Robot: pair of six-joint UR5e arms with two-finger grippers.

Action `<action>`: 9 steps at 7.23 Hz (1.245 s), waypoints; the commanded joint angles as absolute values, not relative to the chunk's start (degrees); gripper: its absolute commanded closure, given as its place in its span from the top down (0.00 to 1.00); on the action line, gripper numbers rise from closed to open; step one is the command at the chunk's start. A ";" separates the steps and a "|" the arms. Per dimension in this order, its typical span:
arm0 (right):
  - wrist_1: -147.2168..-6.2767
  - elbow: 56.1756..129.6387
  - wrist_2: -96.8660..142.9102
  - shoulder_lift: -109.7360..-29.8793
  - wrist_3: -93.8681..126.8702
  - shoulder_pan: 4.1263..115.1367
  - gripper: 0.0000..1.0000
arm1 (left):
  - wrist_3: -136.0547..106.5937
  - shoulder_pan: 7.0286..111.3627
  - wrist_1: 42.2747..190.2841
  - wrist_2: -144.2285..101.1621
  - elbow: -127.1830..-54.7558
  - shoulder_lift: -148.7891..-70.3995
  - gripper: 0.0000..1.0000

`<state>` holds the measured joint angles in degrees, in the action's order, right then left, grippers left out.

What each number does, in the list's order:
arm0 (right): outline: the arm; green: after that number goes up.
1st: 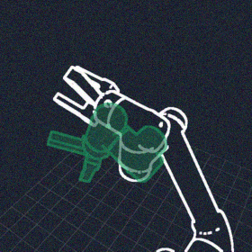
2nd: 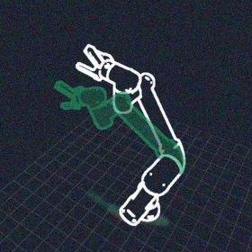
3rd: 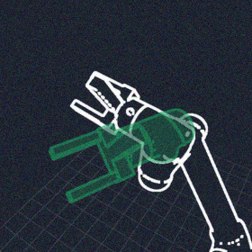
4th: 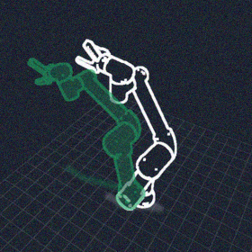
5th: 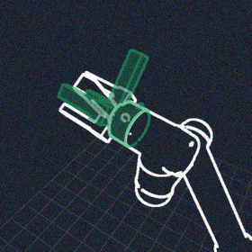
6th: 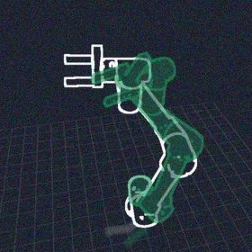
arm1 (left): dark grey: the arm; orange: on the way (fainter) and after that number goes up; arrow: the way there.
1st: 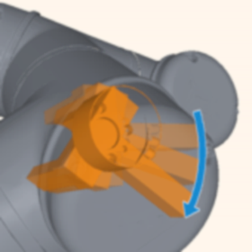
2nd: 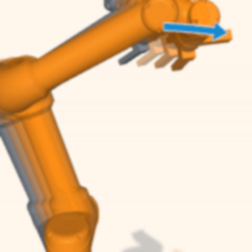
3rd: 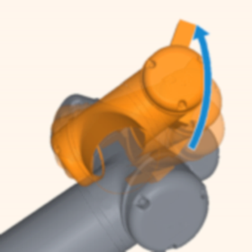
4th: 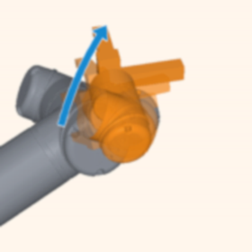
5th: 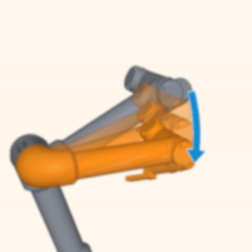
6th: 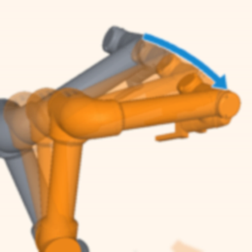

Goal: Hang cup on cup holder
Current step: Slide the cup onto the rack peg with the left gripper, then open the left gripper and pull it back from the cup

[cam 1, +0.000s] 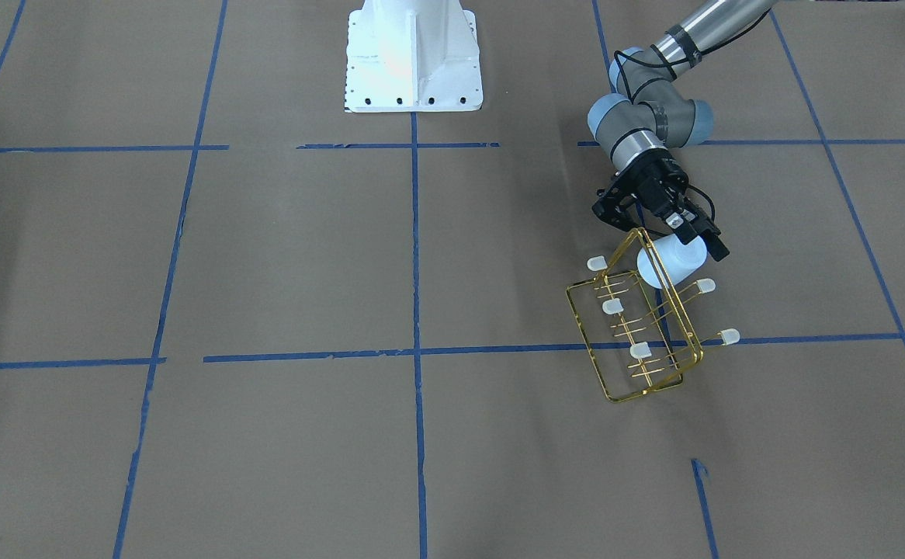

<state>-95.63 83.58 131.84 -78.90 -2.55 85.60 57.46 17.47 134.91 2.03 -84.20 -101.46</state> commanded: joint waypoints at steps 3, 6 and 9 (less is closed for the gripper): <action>-95.62 83.58 131.84 -78.92 -2.55 85.61 1.00 | 57.22 17.67 135.26 1.93 -88.84 -100.55 1.00; -95.62 83.58 131.84 -78.84 -2.55 85.61 1.00 | 52.24 17.75 135.53 1.32 -96.57 -93.89 1.00; -95.62 83.58 131.84 -78.93 -2.55 85.61 1.00 | 29.27 18.19 135.62 -2.63 -98.08 -90.45 1.00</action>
